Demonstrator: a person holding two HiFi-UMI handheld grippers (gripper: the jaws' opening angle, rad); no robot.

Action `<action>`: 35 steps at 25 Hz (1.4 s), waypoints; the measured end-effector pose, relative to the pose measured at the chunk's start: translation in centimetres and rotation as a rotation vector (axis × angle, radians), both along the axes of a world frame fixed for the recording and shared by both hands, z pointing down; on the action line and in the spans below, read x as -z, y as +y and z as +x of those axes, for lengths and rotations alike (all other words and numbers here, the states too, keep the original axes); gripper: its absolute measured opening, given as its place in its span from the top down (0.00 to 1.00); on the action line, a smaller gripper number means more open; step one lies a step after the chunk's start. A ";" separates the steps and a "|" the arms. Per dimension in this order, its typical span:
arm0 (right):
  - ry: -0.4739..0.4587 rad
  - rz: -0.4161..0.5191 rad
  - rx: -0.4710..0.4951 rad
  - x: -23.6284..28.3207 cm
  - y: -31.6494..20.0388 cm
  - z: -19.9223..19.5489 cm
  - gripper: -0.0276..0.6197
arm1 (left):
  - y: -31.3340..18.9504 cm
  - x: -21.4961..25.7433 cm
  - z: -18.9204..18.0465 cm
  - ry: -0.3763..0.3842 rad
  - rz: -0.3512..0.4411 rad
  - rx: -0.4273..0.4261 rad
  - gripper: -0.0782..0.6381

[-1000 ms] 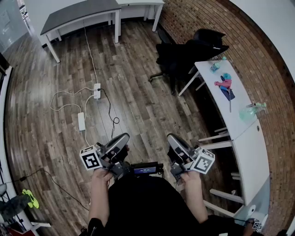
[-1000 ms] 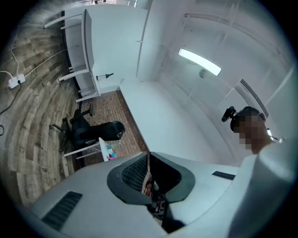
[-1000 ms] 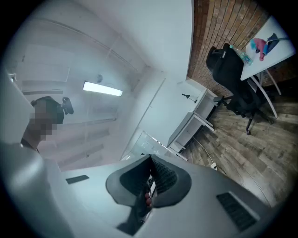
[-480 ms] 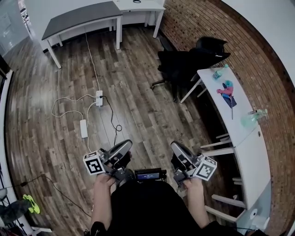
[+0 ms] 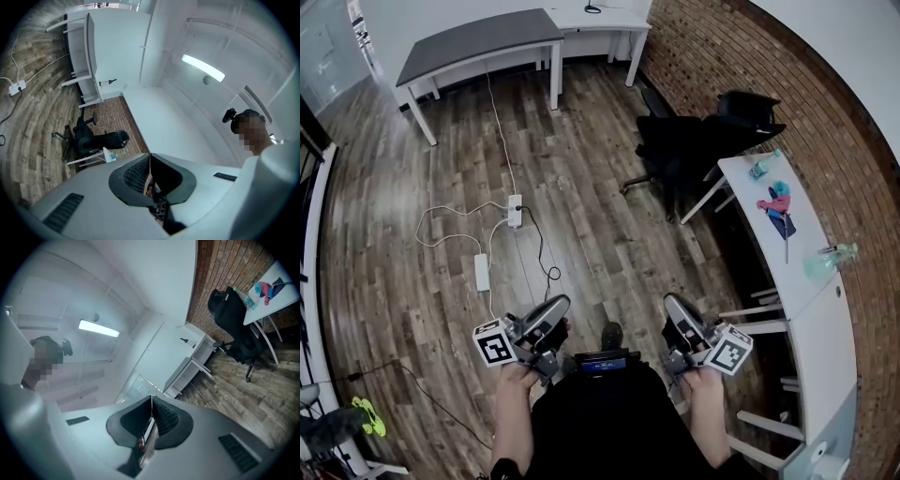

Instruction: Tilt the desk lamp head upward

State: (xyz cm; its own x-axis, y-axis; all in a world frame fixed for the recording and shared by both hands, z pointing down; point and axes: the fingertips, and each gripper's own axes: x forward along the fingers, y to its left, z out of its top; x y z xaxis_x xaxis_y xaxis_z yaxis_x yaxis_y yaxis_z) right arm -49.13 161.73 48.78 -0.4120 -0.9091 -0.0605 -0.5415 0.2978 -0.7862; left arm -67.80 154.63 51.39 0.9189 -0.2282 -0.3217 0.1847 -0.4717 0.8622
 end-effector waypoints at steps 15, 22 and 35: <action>-0.064 0.059 0.120 -0.1 -18.8 9.6 0.93 | -15.4 0.4 7.9 -0.104 -0.003 0.149 0.88; -0.103 0.097 0.146 0.8 -25.8 16.2 0.82 | -21.5 2.0 14.2 -0.137 0.025 0.138 0.88; -0.121 0.134 0.023 0.2 -32.1 24.1 0.82 | -34.5 0.7 23.4 -0.029 -0.065 0.043 0.88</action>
